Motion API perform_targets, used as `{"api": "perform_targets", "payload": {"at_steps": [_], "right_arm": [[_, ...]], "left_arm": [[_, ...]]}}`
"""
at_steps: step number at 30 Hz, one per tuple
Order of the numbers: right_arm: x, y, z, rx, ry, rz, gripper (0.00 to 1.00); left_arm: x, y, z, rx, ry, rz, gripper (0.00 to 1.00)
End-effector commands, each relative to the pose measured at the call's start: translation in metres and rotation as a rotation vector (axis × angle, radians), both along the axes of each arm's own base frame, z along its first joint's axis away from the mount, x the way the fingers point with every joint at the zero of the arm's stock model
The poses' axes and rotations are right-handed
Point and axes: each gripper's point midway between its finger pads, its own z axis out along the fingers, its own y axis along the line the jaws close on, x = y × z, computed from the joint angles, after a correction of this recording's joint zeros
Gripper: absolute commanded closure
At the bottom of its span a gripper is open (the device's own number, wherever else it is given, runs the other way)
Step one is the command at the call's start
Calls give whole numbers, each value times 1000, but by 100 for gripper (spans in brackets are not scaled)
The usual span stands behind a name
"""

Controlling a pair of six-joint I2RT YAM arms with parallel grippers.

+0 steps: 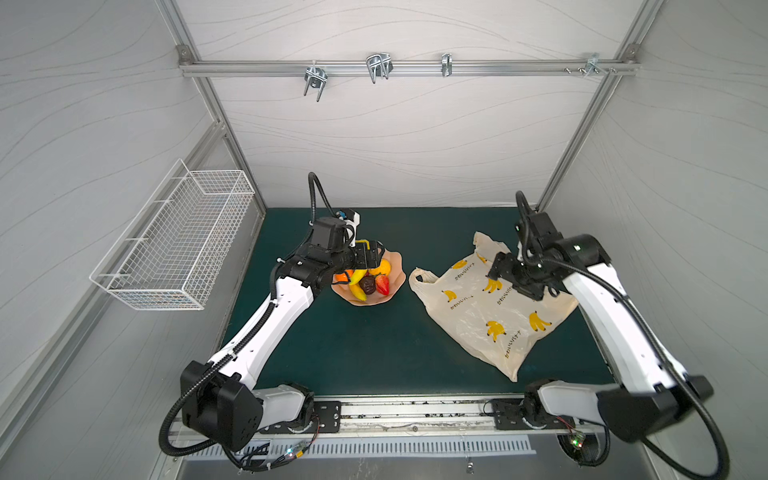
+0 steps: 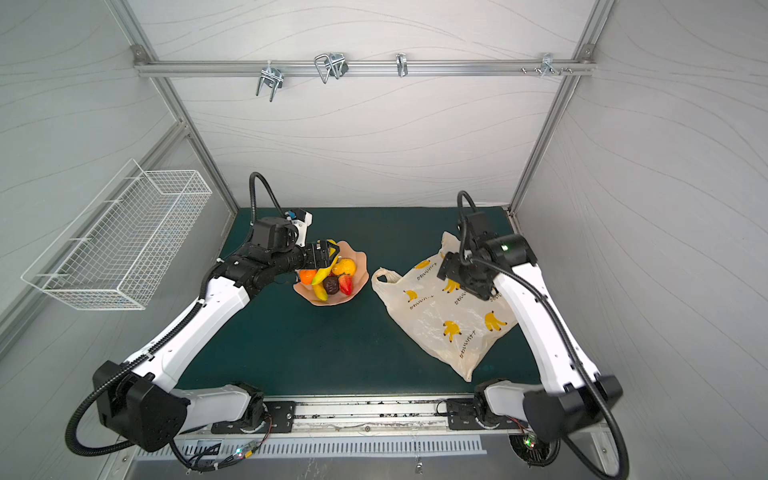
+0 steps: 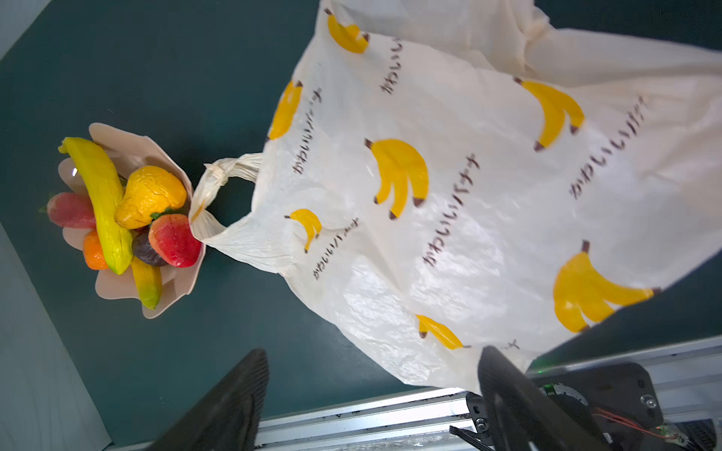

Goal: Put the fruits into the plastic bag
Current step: 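Lift the bag with the right gripper and pull it open beside the bowl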

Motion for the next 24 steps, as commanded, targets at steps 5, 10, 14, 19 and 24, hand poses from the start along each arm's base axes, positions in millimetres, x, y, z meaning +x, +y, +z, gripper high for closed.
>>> {"api": "perform_targets", "payload": {"at_steps": [5, 10, 14, 19, 24], "right_arm": [[78, 31, -41, -186, 113, 114, 13], [119, 45, -61, -352, 143, 164, 12], [128, 45, -84, -482, 191, 203, 12], [129, 39, -119, -583, 266, 232, 12], [130, 37, -143, -636, 315, 250, 13]], "left_arm": [[-11, 1, 8, 80, -57, -80, 5], [-13, 3, -1, 93, -48, -80, 5], [-14, 6, -6, 110, -41, -73, 5], [-16, 8, -13, 122, -28, -71, 5], [-16, 9, -17, 122, -15, -64, 5]]}}
